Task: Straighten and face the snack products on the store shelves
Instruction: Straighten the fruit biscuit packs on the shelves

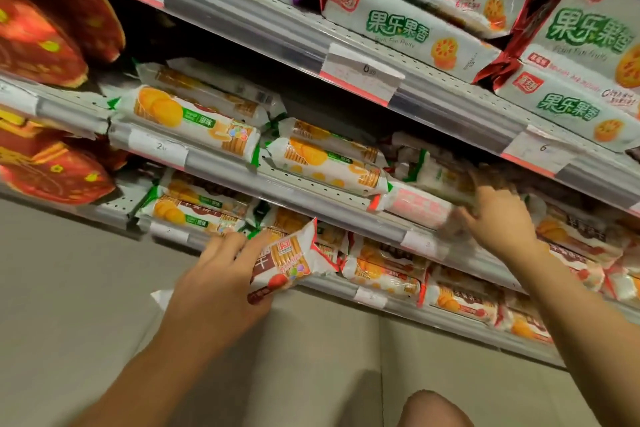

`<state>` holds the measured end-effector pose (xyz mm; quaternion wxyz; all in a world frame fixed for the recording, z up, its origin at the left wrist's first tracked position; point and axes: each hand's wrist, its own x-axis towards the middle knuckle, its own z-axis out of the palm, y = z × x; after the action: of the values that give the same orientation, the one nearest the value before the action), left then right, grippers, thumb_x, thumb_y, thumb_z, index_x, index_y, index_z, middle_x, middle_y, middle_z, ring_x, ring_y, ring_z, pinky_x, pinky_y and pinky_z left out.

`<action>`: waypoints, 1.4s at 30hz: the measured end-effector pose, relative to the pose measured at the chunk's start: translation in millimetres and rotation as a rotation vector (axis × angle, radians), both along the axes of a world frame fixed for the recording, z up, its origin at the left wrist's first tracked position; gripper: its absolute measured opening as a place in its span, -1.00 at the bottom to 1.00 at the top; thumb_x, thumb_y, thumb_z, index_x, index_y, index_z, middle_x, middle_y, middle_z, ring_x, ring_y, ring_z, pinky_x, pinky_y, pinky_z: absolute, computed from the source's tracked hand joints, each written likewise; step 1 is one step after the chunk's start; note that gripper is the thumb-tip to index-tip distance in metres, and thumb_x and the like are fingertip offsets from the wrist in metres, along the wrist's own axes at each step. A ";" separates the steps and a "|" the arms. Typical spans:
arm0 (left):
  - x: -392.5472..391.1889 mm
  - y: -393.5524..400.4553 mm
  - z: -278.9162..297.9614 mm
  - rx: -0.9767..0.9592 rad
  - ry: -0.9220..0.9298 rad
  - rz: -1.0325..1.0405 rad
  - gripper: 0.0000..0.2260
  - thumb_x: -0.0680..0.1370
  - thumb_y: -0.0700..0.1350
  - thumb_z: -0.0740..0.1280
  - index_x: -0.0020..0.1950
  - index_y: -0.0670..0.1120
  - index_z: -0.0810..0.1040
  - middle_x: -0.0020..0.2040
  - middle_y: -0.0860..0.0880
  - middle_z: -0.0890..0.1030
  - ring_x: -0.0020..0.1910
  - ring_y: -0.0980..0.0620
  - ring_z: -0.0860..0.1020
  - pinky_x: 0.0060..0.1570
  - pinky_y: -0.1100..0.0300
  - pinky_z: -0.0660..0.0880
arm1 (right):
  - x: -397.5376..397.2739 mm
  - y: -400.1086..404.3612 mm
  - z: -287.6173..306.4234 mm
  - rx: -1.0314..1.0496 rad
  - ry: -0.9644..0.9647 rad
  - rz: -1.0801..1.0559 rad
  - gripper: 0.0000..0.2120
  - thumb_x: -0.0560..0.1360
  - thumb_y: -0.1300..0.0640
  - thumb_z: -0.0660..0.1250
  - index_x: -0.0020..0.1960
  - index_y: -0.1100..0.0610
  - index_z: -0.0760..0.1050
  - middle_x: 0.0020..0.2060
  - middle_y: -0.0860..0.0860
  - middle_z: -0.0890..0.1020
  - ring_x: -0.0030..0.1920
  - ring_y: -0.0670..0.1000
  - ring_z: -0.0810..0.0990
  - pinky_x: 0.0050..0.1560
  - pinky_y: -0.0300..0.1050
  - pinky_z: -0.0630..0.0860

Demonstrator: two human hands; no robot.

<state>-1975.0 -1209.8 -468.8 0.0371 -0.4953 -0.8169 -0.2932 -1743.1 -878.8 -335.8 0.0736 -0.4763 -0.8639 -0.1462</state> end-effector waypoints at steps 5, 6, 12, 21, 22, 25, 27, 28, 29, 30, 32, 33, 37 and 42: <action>-7.3 -15.6 6.9 0.009 -0.091 0.046 -0.15 0.24 0.14 0.66 0.45 -0.09 0.46 0.19 -0.03 0.64 0.11 -0.09 0.62 -0.22 0.02 0.64 | -8.6 13.6 4.4 -0.156 -0.110 -0.085 -0.67 0.58 0.02 0.34 -0.28 0.12 0.34 -0.38 0.07 0.48 -0.31 0.16 0.47 -0.29 -0.03 0.36; -6.9 -18.1 8.0 0.022 -0.091 0.046 -0.17 0.24 0.14 0.66 0.43 -0.08 0.48 0.18 -0.02 0.64 0.09 -0.08 0.62 -0.22 0.05 0.64 | -10.0 15.6 6.3 -0.171 -0.113 -0.101 -0.67 0.58 0.01 0.34 -0.26 0.14 0.36 -0.39 0.05 0.47 -0.31 0.14 0.48 -0.30 -0.04 0.36; -6.5 -26.1 9.6 0.095 -0.001 0.024 -0.28 0.24 0.14 0.66 0.32 -0.09 0.55 0.08 -0.05 0.64 0.01 -0.08 0.61 -0.28 0.10 0.61 | -15.0 11.9 24.2 -0.325 -0.085 -0.134 -0.72 0.53 -0.06 0.42 -0.21 0.10 0.46 -0.34 0.02 0.50 -0.28 0.02 0.47 -0.30 -0.08 0.32; -17.6 -30.4 2.1 0.081 -0.067 0.052 -0.30 0.26 0.07 0.66 0.35 -0.02 0.52 0.13 0.04 0.61 0.05 -0.01 0.53 -0.14 0.07 0.56 | -20.3 -14.1 22.7 -0.020 -0.062 0.359 -0.35 0.44 -0.04 0.51 0.43 0.12 0.37 -0.09 0.13 0.65 -0.13 0.23 0.63 -0.25 0.00 0.49; -18.6 -30.5 1.9 0.068 -0.082 0.058 -0.30 0.27 0.08 0.65 0.35 0.01 0.51 0.14 0.06 0.60 0.06 0.01 0.52 -0.13 0.08 0.55 | -23.7 -17.1 20.4 0.000 -0.050 0.426 -0.36 0.43 -0.04 0.51 0.43 0.10 0.38 -0.01 0.14 0.64 -0.07 0.22 0.62 -0.19 0.04 0.53; -17.7 -30.1 5.3 0.087 -0.089 0.038 -0.31 0.28 0.09 0.64 0.35 0.01 0.51 0.11 0.07 0.59 0.01 0.03 0.51 -0.16 0.15 0.51 | -40.4 -31.3 15.4 0.060 -0.033 0.591 -0.37 0.44 -0.06 0.49 0.44 0.07 0.40 0.17 0.10 0.59 0.11 0.18 0.55 0.02 0.12 0.55; -17.0 -30.5 6.3 0.131 -0.069 0.023 -0.32 0.28 0.08 0.64 0.33 -0.04 0.53 0.09 0.04 0.61 -0.01 0.02 0.53 -0.16 0.21 0.49 | -56.0 -43.8 11.5 0.105 -0.034 0.661 -0.35 0.45 -0.08 0.49 0.46 0.09 0.39 0.23 0.10 0.55 0.16 0.17 0.51 0.09 0.13 0.51; -17.9 -31.4 5.2 0.151 -0.050 0.023 -0.32 0.28 0.08 0.65 0.33 -0.07 0.54 0.09 0.02 0.62 -0.01 0.01 0.55 -0.16 0.23 0.48 | -65.2 -49.5 8.4 0.143 -0.028 0.688 -0.33 0.44 -0.07 0.51 0.46 0.12 0.41 0.23 0.13 0.53 0.16 0.18 0.50 0.09 0.13 0.50; -19.8 -32.5 3.7 0.167 -0.036 0.036 -0.31 0.27 0.09 0.65 0.32 -0.08 0.54 0.09 0.00 0.62 -0.02 0.00 0.57 -0.17 0.25 0.47 | -75.7 -55.8 5.4 0.184 -0.020 0.704 -0.30 0.40 -0.05 0.55 0.44 0.17 0.43 0.21 0.17 0.52 0.14 0.21 0.49 0.06 0.14 0.50; -22.5 -33.9 2.2 0.181 -0.028 0.063 -0.31 0.25 0.08 0.65 0.31 -0.08 0.54 0.08 0.00 0.63 -0.03 -0.01 0.59 -0.18 0.27 0.45 | -87.1 -61.5 2.9 0.215 -0.010 0.715 -0.26 0.34 -0.02 0.60 0.42 0.22 0.45 0.18 0.20 0.51 0.10 0.23 0.49 0.03 0.15 0.50; -27.2 -35.4 0.6 0.214 -0.026 0.118 -0.34 0.25 0.06 0.64 0.29 -0.06 0.54 0.05 0.01 0.63 -0.06 -0.02 0.59 -0.20 0.28 0.44 | -111.1 -75.6 0.2 0.219 0.004 0.713 -0.20 0.23 0.00 0.67 0.36 0.26 0.47 0.12 0.21 0.50 0.05 0.23 0.50 -0.05 0.11 0.54; -27.8 -35.7 1.2 0.236 -0.027 0.134 -0.38 0.27 0.06 0.61 0.28 -0.05 0.55 0.04 0.01 0.62 -0.07 -0.02 0.58 -0.21 0.27 0.45 | -122.1 -83.8 -0.5 0.194 0.001 0.704 -0.18 0.20 -0.02 0.69 0.33 0.24 0.46 0.12 0.20 0.49 0.03 0.22 0.52 -0.11 0.08 0.57; -26.2 -37.0 4.4 0.279 -0.001 0.156 -0.46 0.33 0.12 0.50 0.26 -0.05 0.59 0.02 0.03 0.62 -0.07 0.01 0.58 -0.26 0.27 0.51 | -157.9 -107.6 -1.5 0.065 -0.040 0.656 -0.20 0.27 -0.15 0.63 0.30 0.11 0.28 0.11 0.12 0.55 -0.11 0.15 0.64 -0.31 -0.01 0.55; -38.6 -45.4 -3.6 0.237 -0.032 0.176 -0.39 0.23 0.15 0.57 0.22 -0.03 0.58 -0.03 0.07 0.63 -0.14 0.04 0.59 -0.30 0.39 0.41 | -197.1 -115.4 -1.6 0.020 0.000 0.703 -0.21 0.42 -0.41 0.37 0.41 0.03 0.19 0.10 0.05 0.63 -0.08 0.10 0.67 -0.25 -0.07 0.51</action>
<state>-2013.5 -1255.2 -472.5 0.1081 -0.4090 -0.8173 -0.3912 -1940.2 -994.2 -337.4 0.1239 -0.1489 -0.9737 -0.1203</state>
